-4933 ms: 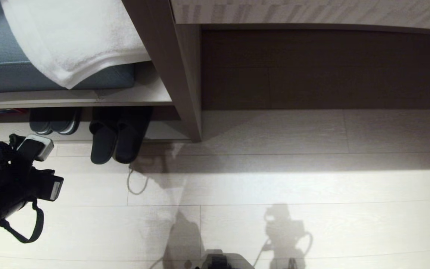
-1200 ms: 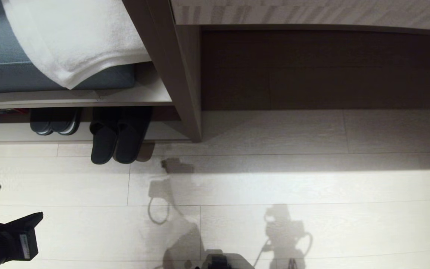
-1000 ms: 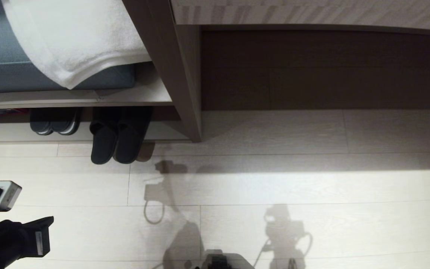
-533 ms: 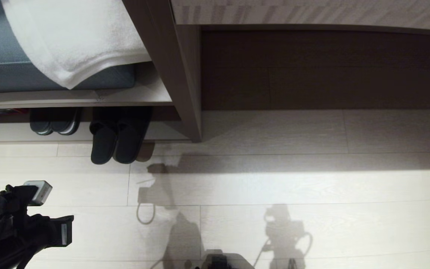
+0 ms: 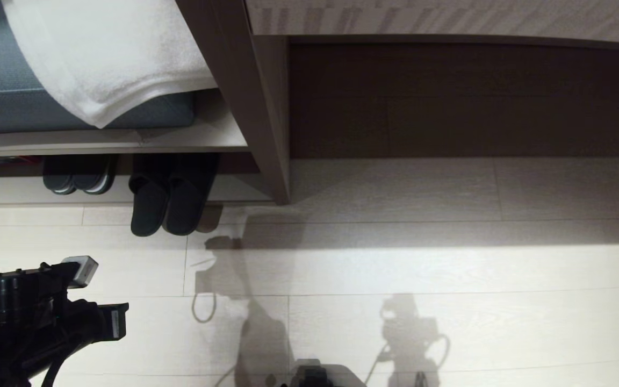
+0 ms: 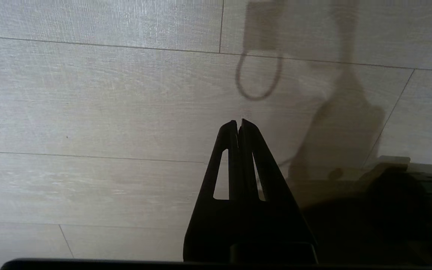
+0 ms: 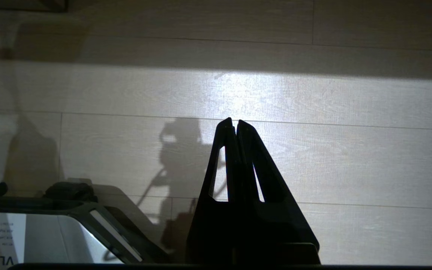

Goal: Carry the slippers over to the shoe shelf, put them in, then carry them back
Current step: Pick up the slippers in the shoe cabinet

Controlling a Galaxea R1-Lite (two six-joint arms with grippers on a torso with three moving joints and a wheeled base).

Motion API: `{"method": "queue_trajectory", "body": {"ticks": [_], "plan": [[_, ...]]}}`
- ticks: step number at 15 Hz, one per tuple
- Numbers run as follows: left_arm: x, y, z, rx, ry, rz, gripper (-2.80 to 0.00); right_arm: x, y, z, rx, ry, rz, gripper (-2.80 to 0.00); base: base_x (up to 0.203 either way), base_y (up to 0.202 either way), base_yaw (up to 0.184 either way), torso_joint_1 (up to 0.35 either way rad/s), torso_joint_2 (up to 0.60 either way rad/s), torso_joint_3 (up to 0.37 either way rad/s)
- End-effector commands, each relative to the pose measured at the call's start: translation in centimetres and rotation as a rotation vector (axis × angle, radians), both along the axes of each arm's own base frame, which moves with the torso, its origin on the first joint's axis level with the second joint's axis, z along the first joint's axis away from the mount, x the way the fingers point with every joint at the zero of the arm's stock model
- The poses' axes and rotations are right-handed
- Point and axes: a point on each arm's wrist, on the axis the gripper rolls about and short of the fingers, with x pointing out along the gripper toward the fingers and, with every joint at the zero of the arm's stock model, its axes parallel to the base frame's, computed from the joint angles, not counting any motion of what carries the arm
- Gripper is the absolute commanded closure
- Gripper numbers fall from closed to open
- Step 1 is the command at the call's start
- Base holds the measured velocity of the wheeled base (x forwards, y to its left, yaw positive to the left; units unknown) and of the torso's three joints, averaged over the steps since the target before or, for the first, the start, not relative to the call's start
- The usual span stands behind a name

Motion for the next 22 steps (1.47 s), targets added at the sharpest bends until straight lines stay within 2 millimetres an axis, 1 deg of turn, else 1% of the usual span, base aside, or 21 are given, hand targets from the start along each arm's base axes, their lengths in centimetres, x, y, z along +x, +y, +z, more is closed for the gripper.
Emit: {"method": "queue_trajectory", "body": {"ticks": [1,3,5,6,8,10,11,13,15,18,22], "plan": [[1.3,0.0,-1.1,-0.019,0.027,0.001,0.00,0.0,0.0,0.0,0.000,0.000,0.002,0.00,0.000,0.000,0.000,0.000,0.00,0.000],[1.9,-0.1,-1.1,-0.038,0.018,0.006,0.00,0.0,0.0,0.0,0.000,0.000,0.001,0.00,0.000,0.000,0.000,0.000,0.00,0.000],[2.9,-0.1,-0.6,-0.047,-0.047,0.012,0.00,0.0,0.0,0.0,0.000,0.000,0.000,0.00,0.000,0.000,0.000,0.000,0.00,0.000],[3.1,-0.2,-0.5,-0.049,-0.063,0.008,0.00,0.0,0.0,0.0,0.000,0.000,0.002,0.00,0.000,0.000,0.000,0.000,0.00,0.000],[3.5,-1.1,-0.6,-0.053,-0.080,-0.025,0.00,0.0,0.0,0.0,0.000,0.000,0.002,0.00,0.000,0.000,0.000,0.000,0.00,0.000],[4.6,-1.6,-0.6,-0.058,-0.101,-0.041,0.00,0.0,0.0,0.0,0.000,0.000,0.001,0.00,0.000,0.000,0.000,0.000,0.00,0.000],[5.3,-1.6,-0.6,-0.057,-0.117,-0.044,0.00,0.0,0.0,0.0,0.000,0.000,0.000,0.00,0.000,0.000,0.000,0.000,0.00,0.000],[5.9,-1.6,-0.6,-0.053,-0.137,-0.044,0.00,0.0,0.0,0.0,0.000,0.000,0.002,0.00,0.000,0.000,0.000,0.000,0.00,0.000],[7.9,-1.5,-0.3,-0.035,-0.228,-0.044,0.00,0.0,0.0,0.0,0.000,0.000,0.002,0.00,0.000,0.000,0.000,0.000,0.00,0.000],[8.6,-1.4,0.4,-0.018,-0.325,-0.032,0.00,0.0,0.0,0.0,0.000,0.000,0.000,0.00,0.000,0.000,0.000,0.000,0.00,0.000],[10.1,-0.5,1.5,0.018,-0.460,0.025,0.00,0.0,0.0,0.0,0.000,0.000,0.002,0.00,0.000,0.000,0.000,0.000,0.00,0.000]]}}
